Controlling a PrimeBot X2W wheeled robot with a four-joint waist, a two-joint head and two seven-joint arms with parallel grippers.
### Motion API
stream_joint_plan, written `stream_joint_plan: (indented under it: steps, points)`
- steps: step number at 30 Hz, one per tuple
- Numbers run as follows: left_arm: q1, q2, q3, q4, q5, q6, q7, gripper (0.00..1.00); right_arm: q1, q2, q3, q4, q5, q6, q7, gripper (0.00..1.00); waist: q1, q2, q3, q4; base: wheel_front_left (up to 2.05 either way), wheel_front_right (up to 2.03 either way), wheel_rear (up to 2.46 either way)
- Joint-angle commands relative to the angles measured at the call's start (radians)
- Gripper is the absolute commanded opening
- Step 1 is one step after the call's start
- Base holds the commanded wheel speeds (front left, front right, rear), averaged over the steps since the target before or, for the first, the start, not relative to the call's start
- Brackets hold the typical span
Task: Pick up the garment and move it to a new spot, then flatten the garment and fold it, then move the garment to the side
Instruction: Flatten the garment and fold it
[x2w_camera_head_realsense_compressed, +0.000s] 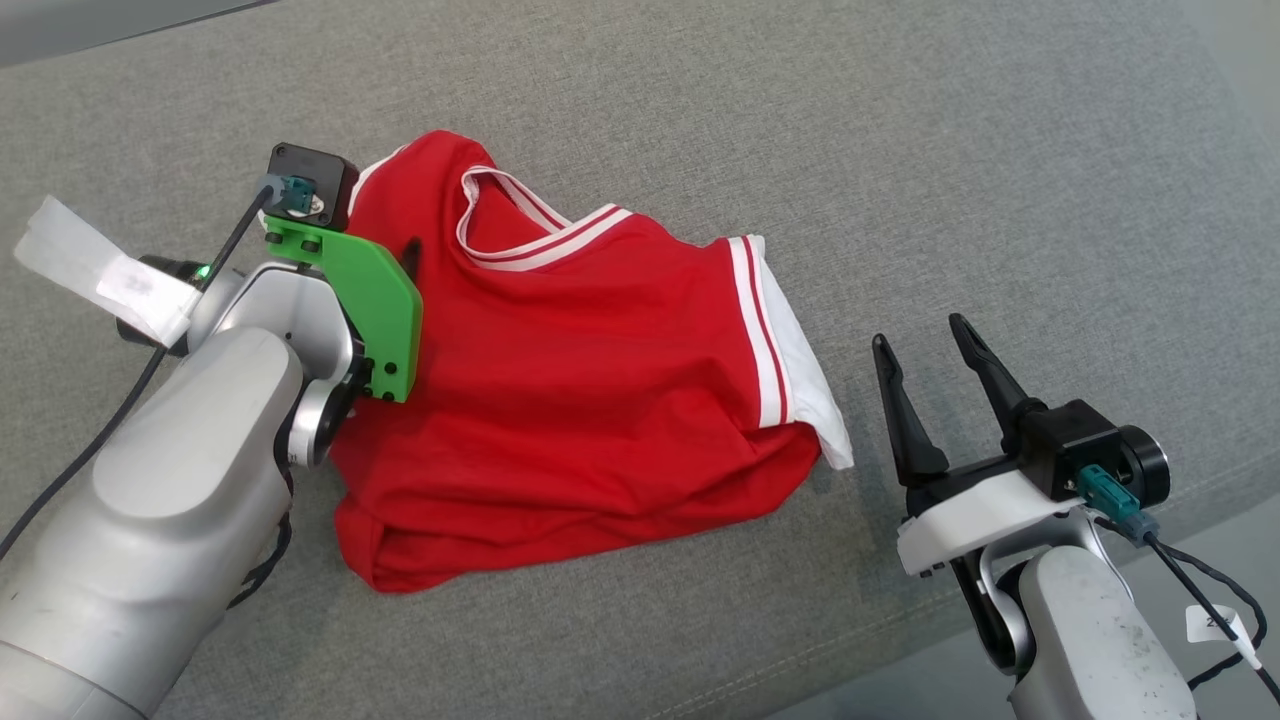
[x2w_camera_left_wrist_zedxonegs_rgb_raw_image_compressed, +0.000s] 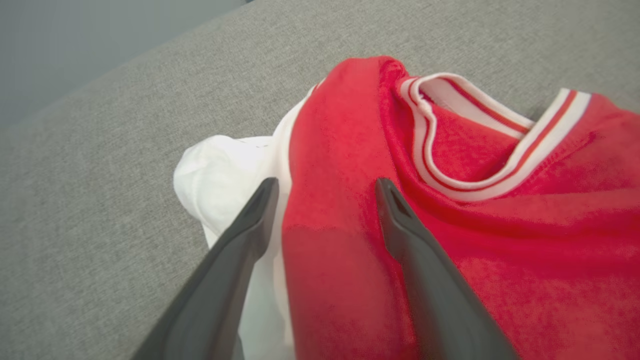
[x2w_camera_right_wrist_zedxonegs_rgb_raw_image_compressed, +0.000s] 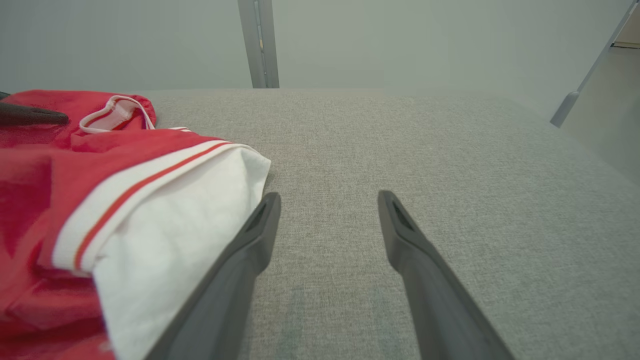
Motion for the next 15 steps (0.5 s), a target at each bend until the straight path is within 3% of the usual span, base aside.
stream_joint_plan:
  steps: [1,2,3,7,15]
  points:
    - [-0.004,0.003,-0.002,0.016,-0.003,-0.008,0.008,1.00,0.004,-0.002,-0.001,-0.001,0.002,0.000,-0.003,1.00,-0.0001,0.0000,0.001,0.001,0.00,0.00,0.00]
    - [-0.004,-0.002,-0.003,0.026,-0.006,-0.012,0.011,0.31,0.001,-0.002,0.001,0.001,0.001,0.000,-0.003,1.00,-0.0001,0.0000,0.001,0.003,0.00,0.00,0.00]
    - [-0.004,-0.007,-0.004,0.035,-0.010,-0.018,0.008,0.00,-0.003,-0.002,0.003,0.001,-0.002,0.000,-0.003,1.00,-0.0001,0.0000,0.000,0.004,0.00,0.00,0.00]
    - [-0.021,-0.028,0.005,0.032,-0.027,-0.050,-0.026,0.00,-0.006,-0.002,-0.003,-0.001,-0.012,0.000,-0.003,1.00,-0.0001,0.0000,-0.008,0.022,0.00,0.00,0.00]
    - [-0.096,-0.053,0.045,-0.057,0.005,-0.025,-0.150,0.00,-0.002,-0.002,0.012,0.010,-0.015,0.000,-0.003,1.00,-0.0001,0.0000,-0.033,0.038,0.00,0.00,0.00]
